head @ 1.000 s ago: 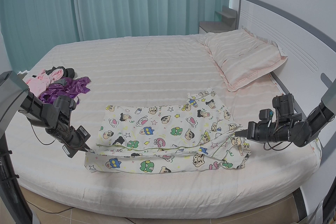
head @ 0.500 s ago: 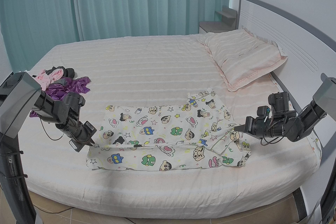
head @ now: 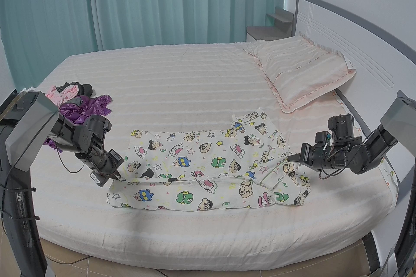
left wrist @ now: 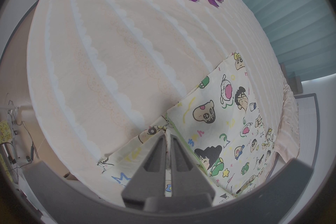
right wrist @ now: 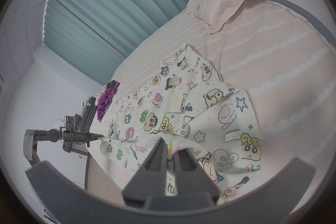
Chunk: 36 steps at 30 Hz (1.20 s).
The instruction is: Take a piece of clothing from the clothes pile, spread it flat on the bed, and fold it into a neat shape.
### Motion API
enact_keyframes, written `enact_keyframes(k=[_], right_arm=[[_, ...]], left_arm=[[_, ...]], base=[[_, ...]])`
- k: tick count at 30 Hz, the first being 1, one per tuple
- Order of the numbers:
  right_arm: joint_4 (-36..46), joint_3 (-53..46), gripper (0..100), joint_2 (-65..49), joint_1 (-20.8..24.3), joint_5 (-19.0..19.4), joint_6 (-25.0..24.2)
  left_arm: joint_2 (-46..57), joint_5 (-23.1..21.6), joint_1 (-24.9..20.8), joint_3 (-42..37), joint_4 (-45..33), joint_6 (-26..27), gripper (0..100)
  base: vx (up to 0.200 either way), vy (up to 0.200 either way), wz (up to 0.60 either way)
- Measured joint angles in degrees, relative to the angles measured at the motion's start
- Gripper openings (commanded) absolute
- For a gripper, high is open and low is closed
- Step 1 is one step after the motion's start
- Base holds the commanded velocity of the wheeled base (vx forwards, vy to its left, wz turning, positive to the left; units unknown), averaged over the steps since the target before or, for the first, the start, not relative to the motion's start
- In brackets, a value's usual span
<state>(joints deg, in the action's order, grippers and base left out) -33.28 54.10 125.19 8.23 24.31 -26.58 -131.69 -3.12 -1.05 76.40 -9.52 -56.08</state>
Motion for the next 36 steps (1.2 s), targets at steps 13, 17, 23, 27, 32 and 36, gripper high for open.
enact_keyframes(k=[13, 17, 23, 27, 32, 36], right_arm=[[-0.5, -1.0, 100, 0.3, -0.3, -5.3, -5.2], [-0.6, -2.7, 100, -1.7, 0.6, -8.9, -14.6], [-0.7, -5.4, 100, -5.5, 4.6, -16.5, -29.2], [-0.7, -6.3, 100, -6.2, 6.9, -19.2, -32.6], [-0.7, -6.4, 100, -4.4, 9.0, -21.6, -34.5], [-0.8, -5.4, 100, -2.1, 9.7, -22.3, -35.0]], left_arm=[[-0.8, 0.1, 0.4, 1.7, -3.3, -1.7, 100], [1.3, -2.9, 0.9, -0.4, -3.4, -1.9, 100], [11.1, -13.6, 3.1, -8.4, -3.4, -2.1, 100], [18.1, -24.3, 5.4, -13.8, -3.4, -2.1, 100], [27.9, -34.5, 8.8, -22.6, -2.8, -2.2, 100], [32.5, -35.8, 9.9, -27.3, 0.3, -3.0, 100]], base=[[0.0, 0.0, 0.0], [0.0, 0.0, 0.0], [0.0, 0.0, 0.0], [0.0, 0.0, 0.0], [0.0, 0.0, 0.0], [0.0, 0.0, 0.0]])
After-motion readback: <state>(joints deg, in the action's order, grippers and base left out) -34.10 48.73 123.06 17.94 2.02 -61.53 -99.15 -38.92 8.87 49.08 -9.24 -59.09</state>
